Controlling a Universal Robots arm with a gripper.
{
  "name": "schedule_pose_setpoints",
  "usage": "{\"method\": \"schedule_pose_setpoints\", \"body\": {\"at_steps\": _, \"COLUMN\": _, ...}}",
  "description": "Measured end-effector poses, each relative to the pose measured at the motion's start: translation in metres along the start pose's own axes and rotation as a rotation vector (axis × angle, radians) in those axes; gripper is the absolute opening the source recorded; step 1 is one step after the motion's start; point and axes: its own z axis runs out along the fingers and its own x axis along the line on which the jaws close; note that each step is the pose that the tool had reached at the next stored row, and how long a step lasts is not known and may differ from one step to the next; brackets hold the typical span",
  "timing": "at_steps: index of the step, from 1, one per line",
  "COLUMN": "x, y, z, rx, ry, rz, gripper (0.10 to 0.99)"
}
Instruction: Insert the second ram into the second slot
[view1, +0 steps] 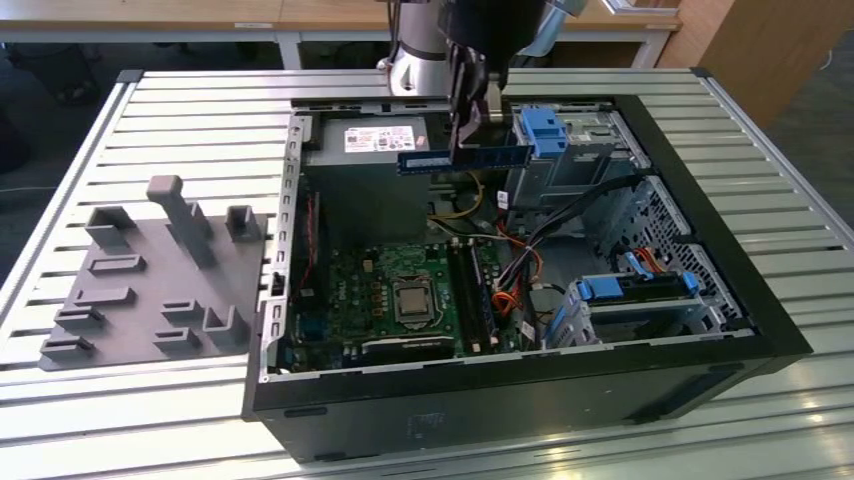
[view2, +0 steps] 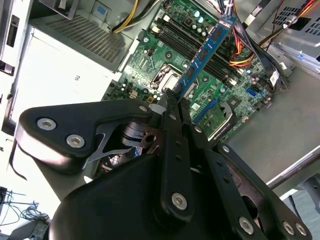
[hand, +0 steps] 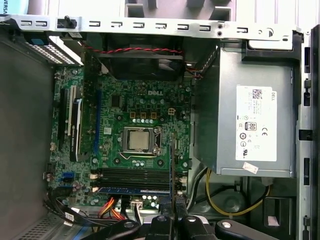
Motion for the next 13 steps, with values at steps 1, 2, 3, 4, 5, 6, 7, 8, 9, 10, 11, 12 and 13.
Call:
{"method": "schedule_pose_setpoints", "body": {"at_steps": 1, "x": 0.0006, "y": 0.0, "z": 0.0, "rx": 0.0, "ry": 0.0, "rz": 0.0, "gripper": 0.137}}
{"method": "schedule_pose_setpoints", "body": {"at_steps": 2, "x": 0.0011, "y": 0.0, "z": 0.0, "rx": 0.0, "ry": 0.0001, "rz": 0.0, "gripper": 0.137}}
{"method": "schedule_pose_setpoints", "body": {"at_steps": 3, "x": 0.0016, "y": 0.0, "z": 0.0001, "rx": 0.0, "ry": 0.0, "rz": 0.0, "gripper": 0.137}}
{"method": "schedule_pose_setpoints", "body": {"at_steps": 4, "x": 0.0022, "y": 0.0001, "z": 0.0001, "rx": 0.0, "ry": 0.0, "rz": 0.0, "gripper": 0.137}}
{"method": "schedule_pose_setpoints", "body": {"at_steps": 5, "x": 0.0027, "y": 0.0001, "z": 0.0001, "rx": 0.0, "ry": 0.0, "rz": 0.0, "gripper": 0.137}}
{"method": "schedule_pose_setpoints", "body": {"at_steps": 6, "x": 0.0033, "y": 0.0001, "z": 0.0001, "rx": 0.0, "ry": 0.0001, "rz": 0.0, "gripper": 0.137}}
{"method": "schedule_pose_setpoints", "body": {"at_steps": 7, "x": 0.0038, "y": 0.0001, "z": 0.0002, "rx": 0.0, "ry": 0.0, "rz": 0.0, "gripper": 0.137}}
{"method": "schedule_pose_setpoints", "body": {"at_steps": 8, "x": 0.0042, "y": 0.0001, "z": 0.0002, "rx": 0.0, "ry": 0.0, "rz": 0.0, "gripper": 0.137}}
{"method": "schedule_pose_setpoints", "body": {"at_steps": 9, "x": 0.0046, "y": 0.0001, "z": 0.0002, "rx": 0.0, "ry": 0.0, "rz": 0.0, "gripper": 0.137}}
{"method": "schedule_pose_setpoints", "body": {"at_steps": 10, "x": 0.005, "y": 0.0001, "z": 0.0002, "rx": 0.0, "ry": 0.0, "rz": 0.0, "gripper": 0.137}}
{"method": "schedule_pose_setpoints", "body": {"at_steps": 11, "x": 0.0054, "y": 0.0001, "z": 0.0003, "rx": 0.0, "ry": 0.0, "rz": 0.0, "gripper": 0.137}}
{"method": "schedule_pose_setpoints", "body": {"at_steps": 12, "x": 0.0058, "y": 0.0001, "z": 0.0003, "rx": 0.0, "ry": 0.0, "rz": 0.0, "gripper": 0.137}}
{"method": "schedule_pose_setpoints", "body": {"at_steps": 13, "x": 0.0062, "y": 0.0002, "z": 0.0003, "rx": 0.0, "ry": 0.0, "rz": 0.0, "gripper": 0.137}}
